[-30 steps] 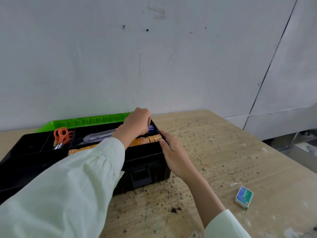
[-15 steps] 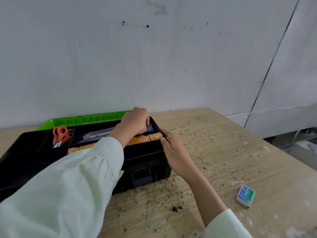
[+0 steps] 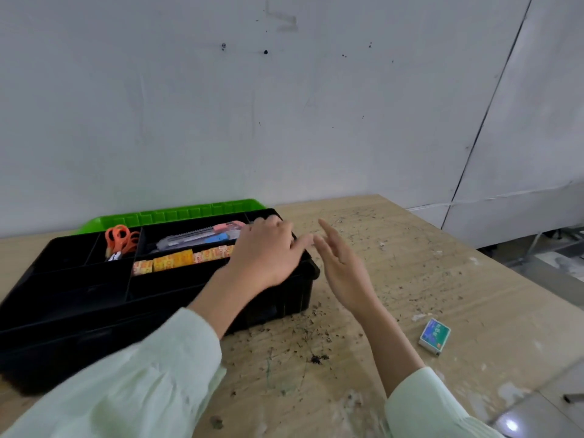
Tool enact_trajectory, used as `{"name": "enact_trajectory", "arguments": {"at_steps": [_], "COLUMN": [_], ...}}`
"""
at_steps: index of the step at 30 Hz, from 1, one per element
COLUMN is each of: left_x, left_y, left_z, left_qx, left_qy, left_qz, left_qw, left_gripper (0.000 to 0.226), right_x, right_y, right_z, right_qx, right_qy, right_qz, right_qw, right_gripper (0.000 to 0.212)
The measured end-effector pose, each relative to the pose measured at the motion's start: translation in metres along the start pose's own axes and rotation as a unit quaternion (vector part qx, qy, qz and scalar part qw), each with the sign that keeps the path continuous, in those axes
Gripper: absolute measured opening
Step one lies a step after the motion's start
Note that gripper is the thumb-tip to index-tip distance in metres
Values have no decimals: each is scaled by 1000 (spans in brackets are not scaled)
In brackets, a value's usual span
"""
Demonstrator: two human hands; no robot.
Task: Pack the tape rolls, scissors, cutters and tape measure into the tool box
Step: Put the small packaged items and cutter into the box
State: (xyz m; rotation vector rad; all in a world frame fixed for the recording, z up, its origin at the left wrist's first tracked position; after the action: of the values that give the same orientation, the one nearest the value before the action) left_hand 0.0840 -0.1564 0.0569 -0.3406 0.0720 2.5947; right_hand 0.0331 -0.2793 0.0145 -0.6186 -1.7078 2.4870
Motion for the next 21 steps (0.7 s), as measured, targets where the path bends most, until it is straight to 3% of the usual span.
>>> {"name": "enact_trajectory", "arguments": {"at_steps": [4,9,12,17,21], "left_x": [21,24,24,25,23], "left_y": [12,12,13,13,12], "left_z": [-18,-26,-26,-25,-22], "left_qx": [-43,-103,-105,-98,-76], "left_qy": [-46,-16,-12,-13,-9], "left_qz": [-9,-11,-11,-11,-16], "left_qw": [998,994,994,995,997], "left_gripper": [83,82,82,82,89], "right_x": [15,44,58,62,55], "right_y": [14,31,40,52,38], "right_z": [49,95,106,104,95], "right_qx": [146,330,372,301,156], "right_qy": [79,25,18,58,104], "right_qz": [-73,-231,-281,-235,-173], "right_qw": [983,915,884,922,967], "right_gripper": [44,50,51,34,26]}}
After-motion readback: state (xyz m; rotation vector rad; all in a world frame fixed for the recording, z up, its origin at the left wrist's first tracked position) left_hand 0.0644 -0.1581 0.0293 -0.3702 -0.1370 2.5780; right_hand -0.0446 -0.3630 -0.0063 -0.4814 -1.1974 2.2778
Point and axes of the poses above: each hand's wrist, its own x-axis away from the middle knuckle, its own z-axis out of the back of the hand, y = z × x, the point moved 3 cm from there along -x, towards the middle knuckle, and after that the axes turned 9 degrees about -x, right-handed, at the moved point
